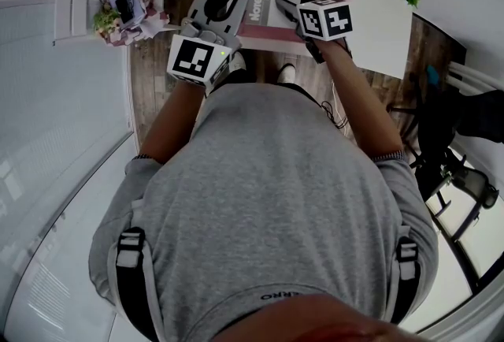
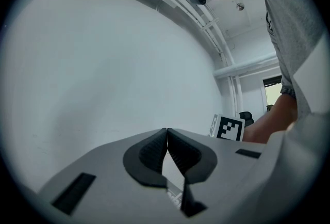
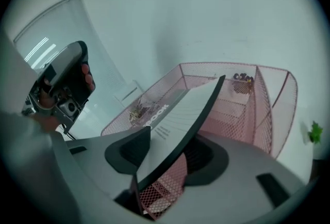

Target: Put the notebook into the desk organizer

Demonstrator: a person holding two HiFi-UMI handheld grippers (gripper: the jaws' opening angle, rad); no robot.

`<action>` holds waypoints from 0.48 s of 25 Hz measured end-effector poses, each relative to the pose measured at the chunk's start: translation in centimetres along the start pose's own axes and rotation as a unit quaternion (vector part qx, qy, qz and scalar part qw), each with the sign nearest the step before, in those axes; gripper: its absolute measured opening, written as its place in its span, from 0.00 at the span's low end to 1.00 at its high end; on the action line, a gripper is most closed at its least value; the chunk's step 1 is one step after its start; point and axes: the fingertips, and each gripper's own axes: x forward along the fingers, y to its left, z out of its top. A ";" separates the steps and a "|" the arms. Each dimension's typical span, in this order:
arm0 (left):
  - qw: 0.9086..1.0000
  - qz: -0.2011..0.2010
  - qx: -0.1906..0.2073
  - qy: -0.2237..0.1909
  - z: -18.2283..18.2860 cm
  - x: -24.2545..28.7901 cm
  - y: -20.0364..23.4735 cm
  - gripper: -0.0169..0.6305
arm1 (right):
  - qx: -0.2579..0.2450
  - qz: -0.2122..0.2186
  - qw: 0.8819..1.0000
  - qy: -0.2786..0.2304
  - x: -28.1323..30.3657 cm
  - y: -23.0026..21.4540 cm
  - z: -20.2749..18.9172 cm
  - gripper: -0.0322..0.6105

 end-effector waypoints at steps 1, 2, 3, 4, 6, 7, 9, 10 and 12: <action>1.000 0.000 0.000 0.000 0.0 -0.1 0.1 0.06 | -0.013 -0.009 1.000 0.002 0.0 0.0 0.0 0.38; 1.000 0.000 -0.001 -0.001 0.0 -0.1 0.1 0.06 | -0.029 -0.022 0.999 0.004 -0.1 0.0 0.2 0.39; 1.000 -0.001 -0.001 -0.002 0.0 -0.2 0.2 0.06 | -0.045 -0.036 0.998 0.006 -0.4 0.0 0.6 0.40; 1.000 -0.001 -0.001 -0.002 0.0 -0.2 0.2 0.06 | -0.060 -0.048 0.997 0.009 -0.6 0.1 0.8 0.41; 1.000 -0.001 -0.002 -0.002 -0.1 -0.3 0.3 0.06 | -0.088 -0.064 0.994 0.017 -0.3 0.0 0.6 0.44; 1.000 -0.002 -0.002 -0.002 -0.1 -0.3 0.4 0.06 | -0.100 -0.069 0.992 0.020 0.0 -0.1 0.3 0.46; 1.000 -0.003 -0.002 -0.003 -0.1 -0.4 0.4 0.06 | -0.118 -0.082 0.989 0.023 0.5 -0.4 0.0 0.49; 1.000 -0.004 -0.002 -0.004 0.0 -0.4 0.4 0.06 | -0.125 -0.088 0.988 0.026 0.5 -0.4 0.0 0.52; 1.000 -0.006 -0.003 -0.004 0.0 -0.4 0.5 0.06 | -0.143 -0.101 0.984 0.034 0.3 -0.2 0.1 0.59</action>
